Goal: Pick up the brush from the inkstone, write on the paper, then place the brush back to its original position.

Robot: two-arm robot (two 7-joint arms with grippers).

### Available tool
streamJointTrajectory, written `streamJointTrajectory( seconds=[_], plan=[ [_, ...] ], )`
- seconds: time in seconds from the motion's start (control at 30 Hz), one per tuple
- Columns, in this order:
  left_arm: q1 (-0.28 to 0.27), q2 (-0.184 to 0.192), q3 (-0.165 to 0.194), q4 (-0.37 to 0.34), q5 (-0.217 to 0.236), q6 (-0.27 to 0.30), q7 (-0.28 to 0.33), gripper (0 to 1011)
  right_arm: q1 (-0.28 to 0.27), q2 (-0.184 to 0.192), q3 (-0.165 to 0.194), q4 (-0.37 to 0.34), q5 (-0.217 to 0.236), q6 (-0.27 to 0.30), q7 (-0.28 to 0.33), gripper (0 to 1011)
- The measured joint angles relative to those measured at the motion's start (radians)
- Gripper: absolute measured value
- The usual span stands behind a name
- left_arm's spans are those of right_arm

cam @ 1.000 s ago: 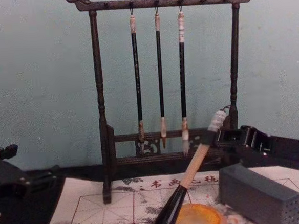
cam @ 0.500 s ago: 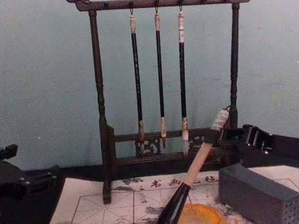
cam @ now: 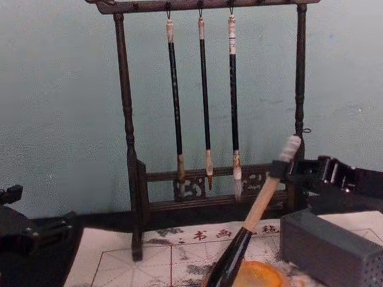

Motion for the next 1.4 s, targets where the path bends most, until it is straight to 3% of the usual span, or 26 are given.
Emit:
streamJointTrajectory(
  seconds=[0.33,0.97,1.4],
  plan=[
    [0.000,0.000,0.000,0.000,0.000,0.000,0.000,1001,-0.008,-0.001,0.012,-0.005,-0.039,-0.031,0.015,191],
    [0.000,0.000,0.000,0.000,0.000,0.000,0.000,1001,-0.023,-0.003,0.038,-0.019,-0.071,-0.043,0.032,191],
    [0.000,0.000,0.000,0.000,0.000,0.000,0.000,1001,-0.034,0.006,0.071,-0.040,-0.038,-0.028,0.025,191]
  ],
)
